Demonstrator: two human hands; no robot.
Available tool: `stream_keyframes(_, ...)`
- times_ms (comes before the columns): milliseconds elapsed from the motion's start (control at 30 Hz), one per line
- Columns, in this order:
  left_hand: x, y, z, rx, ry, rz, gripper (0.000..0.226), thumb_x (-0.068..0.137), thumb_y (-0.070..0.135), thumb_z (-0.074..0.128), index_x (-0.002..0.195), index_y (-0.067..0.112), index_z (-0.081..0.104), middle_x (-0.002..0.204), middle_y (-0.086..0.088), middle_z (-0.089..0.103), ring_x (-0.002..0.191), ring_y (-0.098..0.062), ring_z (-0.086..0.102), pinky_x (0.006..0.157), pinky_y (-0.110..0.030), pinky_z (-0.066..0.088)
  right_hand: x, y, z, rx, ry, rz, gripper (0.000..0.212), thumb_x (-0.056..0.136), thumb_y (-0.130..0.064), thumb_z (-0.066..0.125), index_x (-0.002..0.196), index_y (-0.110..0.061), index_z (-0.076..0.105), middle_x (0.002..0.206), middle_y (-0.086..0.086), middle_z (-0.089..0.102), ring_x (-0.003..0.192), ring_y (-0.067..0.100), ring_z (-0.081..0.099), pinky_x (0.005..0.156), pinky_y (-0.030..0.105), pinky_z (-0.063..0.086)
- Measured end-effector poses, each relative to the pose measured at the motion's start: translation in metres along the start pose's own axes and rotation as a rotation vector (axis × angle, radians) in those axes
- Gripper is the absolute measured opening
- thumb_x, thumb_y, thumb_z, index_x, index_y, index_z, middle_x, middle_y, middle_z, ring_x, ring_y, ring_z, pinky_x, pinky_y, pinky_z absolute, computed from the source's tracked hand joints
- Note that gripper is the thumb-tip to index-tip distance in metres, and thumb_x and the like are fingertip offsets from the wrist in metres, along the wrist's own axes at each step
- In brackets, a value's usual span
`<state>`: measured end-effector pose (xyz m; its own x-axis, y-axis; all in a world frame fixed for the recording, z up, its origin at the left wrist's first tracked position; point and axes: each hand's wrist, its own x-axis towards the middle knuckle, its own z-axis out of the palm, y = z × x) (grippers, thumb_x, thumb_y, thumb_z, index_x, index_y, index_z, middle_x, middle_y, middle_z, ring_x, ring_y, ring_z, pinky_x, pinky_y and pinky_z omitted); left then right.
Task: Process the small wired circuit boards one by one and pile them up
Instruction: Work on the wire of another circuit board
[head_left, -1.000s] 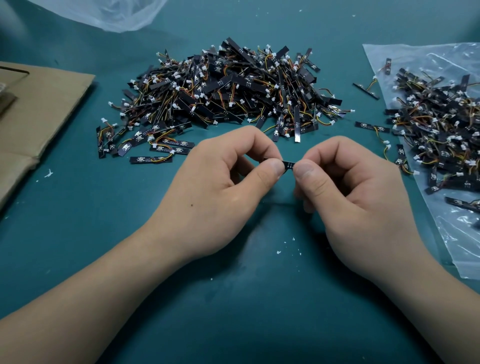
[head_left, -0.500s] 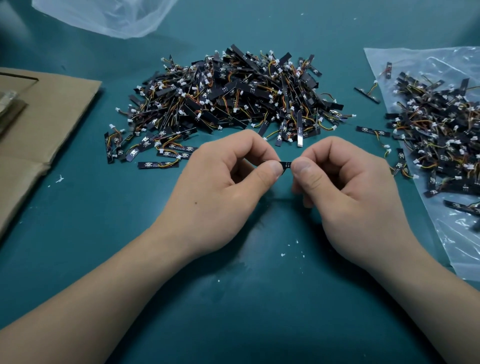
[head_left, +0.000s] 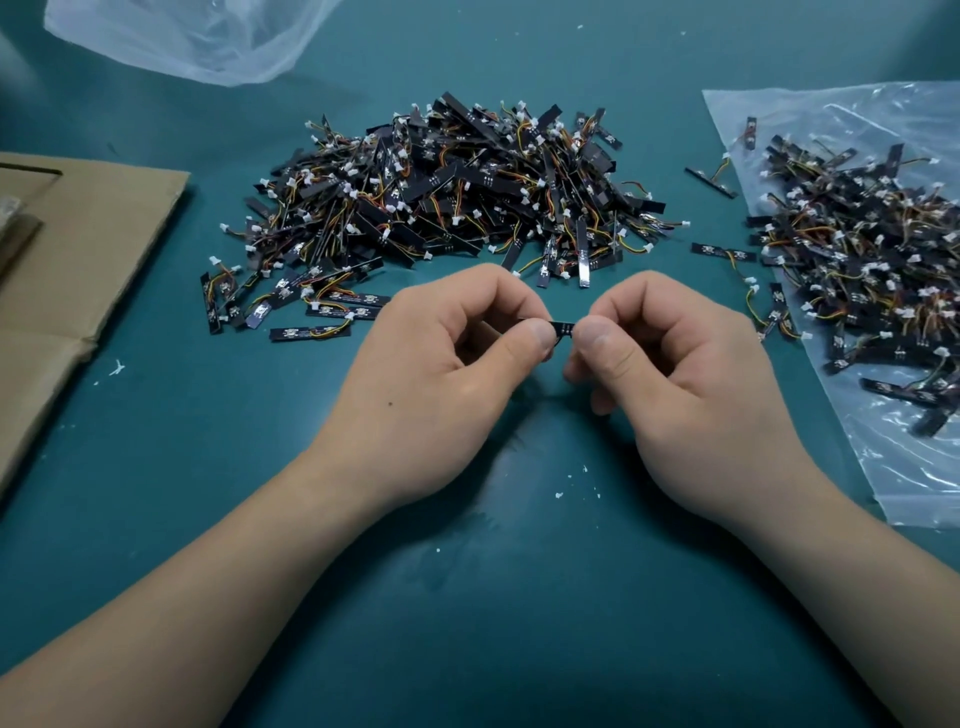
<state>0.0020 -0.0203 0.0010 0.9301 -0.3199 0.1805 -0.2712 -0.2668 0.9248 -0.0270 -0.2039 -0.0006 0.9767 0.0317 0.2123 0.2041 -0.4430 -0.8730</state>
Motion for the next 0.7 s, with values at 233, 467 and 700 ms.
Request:
stream_keyframes(233,-0.0011,-0.0003,0.0020,0.016,-0.004,-0.024,0.008,0.092,0.026,0.064,0.088,0.022,0.069,0.080,-0.001,0.072,0.072,-0.028,0.067,0.070,-0.045,0.056,-0.0036,0.0005,-0.0001,-0.007,0.003,0.006,0.015,0.098,-0.031,0.060,0.084,-0.026,0.061,0.077,-0.003,0.071,0.063,0.022,0.062,0.065,0.042,0.052)
stream_keyframes(467,0.0013,-0.0016,0.0015,0.031,-0.023,-0.027,0.009,0.092,0.026,0.063,0.086,0.021,0.068,0.077,0.000,0.070,0.072,-0.026,0.066,0.069,-0.044,0.054,-0.0027,0.0024,-0.0019,0.014,-0.018,0.004,0.013,0.098,-0.029,0.061,0.085,-0.026,0.062,0.078,-0.003,0.071,0.064,0.019,0.062,0.063,0.037,0.053)
stream_keyframes(700,0.0008,-0.0014,0.0009,0.040,-0.033,-0.029,0.008,0.092,0.027,0.063,0.087,0.022,0.067,0.078,0.000,0.070,0.073,-0.025,0.066,0.069,-0.042,0.053,-0.0032,0.0045,-0.0017,-0.011,-0.029,-0.010,0.013,0.097,-0.034,0.061,0.085,-0.028,0.062,0.078,-0.003,0.070,0.064,0.022,0.062,0.062,0.039,0.051)
